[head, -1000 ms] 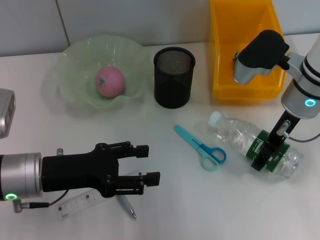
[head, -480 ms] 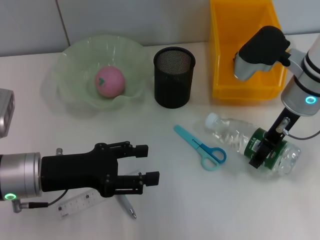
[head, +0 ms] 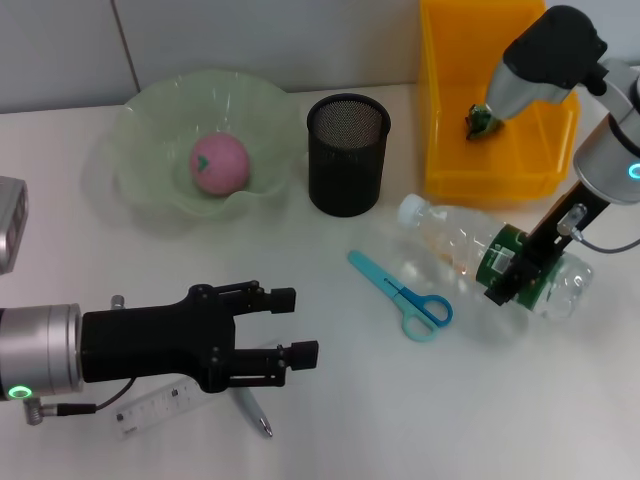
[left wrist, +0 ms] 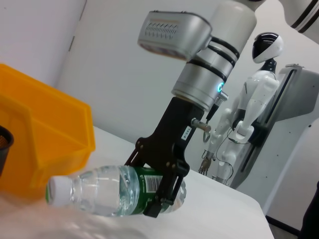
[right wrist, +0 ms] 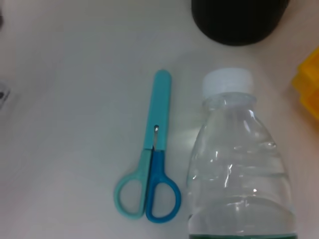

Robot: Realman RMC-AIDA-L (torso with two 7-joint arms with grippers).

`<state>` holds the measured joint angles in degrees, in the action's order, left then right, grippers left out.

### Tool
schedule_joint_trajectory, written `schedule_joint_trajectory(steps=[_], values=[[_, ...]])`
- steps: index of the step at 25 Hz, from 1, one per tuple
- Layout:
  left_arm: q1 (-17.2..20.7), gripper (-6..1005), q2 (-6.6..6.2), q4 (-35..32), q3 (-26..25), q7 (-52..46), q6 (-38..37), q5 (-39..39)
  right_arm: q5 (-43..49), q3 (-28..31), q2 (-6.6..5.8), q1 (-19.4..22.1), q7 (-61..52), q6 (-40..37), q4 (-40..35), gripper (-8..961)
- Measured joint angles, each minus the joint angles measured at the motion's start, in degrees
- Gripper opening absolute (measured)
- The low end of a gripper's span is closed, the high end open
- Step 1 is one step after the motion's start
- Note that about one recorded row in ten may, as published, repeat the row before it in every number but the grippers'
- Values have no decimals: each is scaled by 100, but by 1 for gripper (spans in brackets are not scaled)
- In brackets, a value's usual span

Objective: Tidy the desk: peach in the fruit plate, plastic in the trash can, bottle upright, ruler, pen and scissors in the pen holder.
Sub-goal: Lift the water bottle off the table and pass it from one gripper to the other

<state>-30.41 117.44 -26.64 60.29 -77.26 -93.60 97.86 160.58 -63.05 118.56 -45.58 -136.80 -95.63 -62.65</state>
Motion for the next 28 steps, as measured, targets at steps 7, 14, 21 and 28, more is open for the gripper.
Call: schedule_joint_trajectory(steps=[7,14,21,28], values=[[17,800,-27,28,-122,0,45,-5,-524,63,-2,261,258,-107,-486,773],[44,800,-27,50,-380,0,54,-12,-1553,313,-14,761,827,-204,-1071,773],[107,800,41,65,-1035,0,17,-14,-2800,905,27,1163,1667,-167,-1050,773],[52,800,64,484,-2242,-96,-87,-102,-4794,1011,9,1517,3305,-80,-91,772]])
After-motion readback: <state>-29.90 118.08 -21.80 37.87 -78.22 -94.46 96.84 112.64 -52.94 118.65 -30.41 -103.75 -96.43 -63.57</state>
